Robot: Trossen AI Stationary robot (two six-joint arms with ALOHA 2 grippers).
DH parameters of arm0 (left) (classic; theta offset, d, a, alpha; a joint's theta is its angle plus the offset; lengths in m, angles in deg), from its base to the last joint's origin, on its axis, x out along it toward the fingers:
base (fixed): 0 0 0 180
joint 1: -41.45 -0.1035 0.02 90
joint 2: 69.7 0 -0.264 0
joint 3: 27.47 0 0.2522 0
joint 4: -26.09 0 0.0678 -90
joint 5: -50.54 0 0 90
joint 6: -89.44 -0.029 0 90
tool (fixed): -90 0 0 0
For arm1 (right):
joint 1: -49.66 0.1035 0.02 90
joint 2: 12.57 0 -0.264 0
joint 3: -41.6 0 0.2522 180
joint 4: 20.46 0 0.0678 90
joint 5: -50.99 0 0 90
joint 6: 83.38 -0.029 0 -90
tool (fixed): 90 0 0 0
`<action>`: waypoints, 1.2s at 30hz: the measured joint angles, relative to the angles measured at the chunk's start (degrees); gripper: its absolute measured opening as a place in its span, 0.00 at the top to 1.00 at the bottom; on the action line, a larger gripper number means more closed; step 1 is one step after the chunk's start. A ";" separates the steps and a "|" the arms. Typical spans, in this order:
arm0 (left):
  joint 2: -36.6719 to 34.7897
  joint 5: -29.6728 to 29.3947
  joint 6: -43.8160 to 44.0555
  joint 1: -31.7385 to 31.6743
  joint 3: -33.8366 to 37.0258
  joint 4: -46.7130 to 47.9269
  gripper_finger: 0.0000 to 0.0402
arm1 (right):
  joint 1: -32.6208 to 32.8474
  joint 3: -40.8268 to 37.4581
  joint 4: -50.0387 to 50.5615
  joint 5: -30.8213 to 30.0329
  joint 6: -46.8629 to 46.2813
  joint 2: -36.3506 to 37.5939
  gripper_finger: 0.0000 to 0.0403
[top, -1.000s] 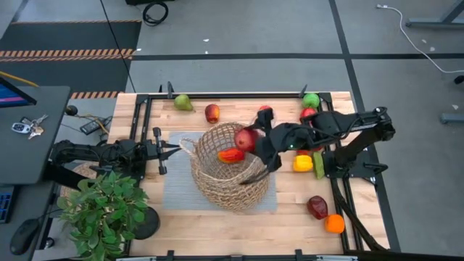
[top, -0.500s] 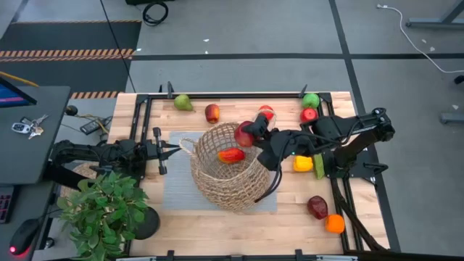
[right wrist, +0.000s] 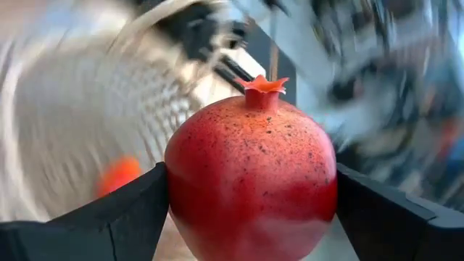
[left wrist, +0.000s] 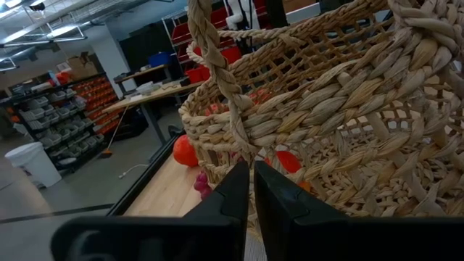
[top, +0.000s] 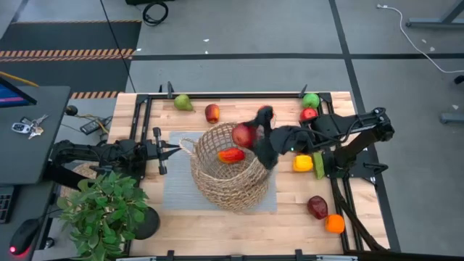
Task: Build produce basket
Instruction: Put the pomegranate into the brown basket
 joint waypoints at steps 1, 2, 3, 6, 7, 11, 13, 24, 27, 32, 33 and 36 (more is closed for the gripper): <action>0.01 0.00 0.00 0.01 0.00 0.00 0.92 | -0.42 0.00 -0.21 -0.07 -7.31 0.00 0.11; 0.01 0.00 0.00 0.01 0.00 0.00 0.91 | -0.82 0.00 -0.22 -0.21 -15.02 0.00 0.11; 0.01 0.00 0.00 0.01 0.00 -0.02 0.91 | -1.22 0.00 -0.22 -0.24 -22.33 0.00 0.11; 0.01 0.00 0.00 0.00 0.00 0.00 0.91 | -2.32 0.00 -0.16 -0.17 -40.31 0.00 0.11; 0.01 0.00 0.00 0.00 0.00 -0.02 0.91 | -2.58 0.00 -0.10 -0.17 -44.42 0.00 0.11; 0.01 0.00 0.00 0.01 0.00 -0.02 0.92 | -3.47 0.00 0.75 -0.18 -57.95 0.00 0.11; 0.01 0.00 0.00 0.01 0.00 -0.02 0.93 | -4.00 0.00 0.76 0.18 -64.87 0.00 0.11; 0.01 0.05 0.00 -0.01 0.00 -0.06 0.91 | -10.21 0.02 -6.34 14.07 -57.23 -3.50 0.11; 0.01 0.08 0.00 0.00 0.00 0.00 0.91 | -12.76 0.22 -6.29 22.06 -58.22 -7.39 0.11; 0.00 0.04 0.00 0.00 0.00 -0.08 0.93 | -16.94 5.82 3.00 30.15 -59.80 -15.33 0.11; -0.01 0.00 0.00 0.01 0.00 -0.05 0.93 | -17.59 7.50 5.51 31.09 -59.80 -17.17 0.11; -0.01 0.00 0.00 0.00 0.00 -0.07 0.93 | -19.16 13.21 11.72 32.97 -59.76 -22.40 0.11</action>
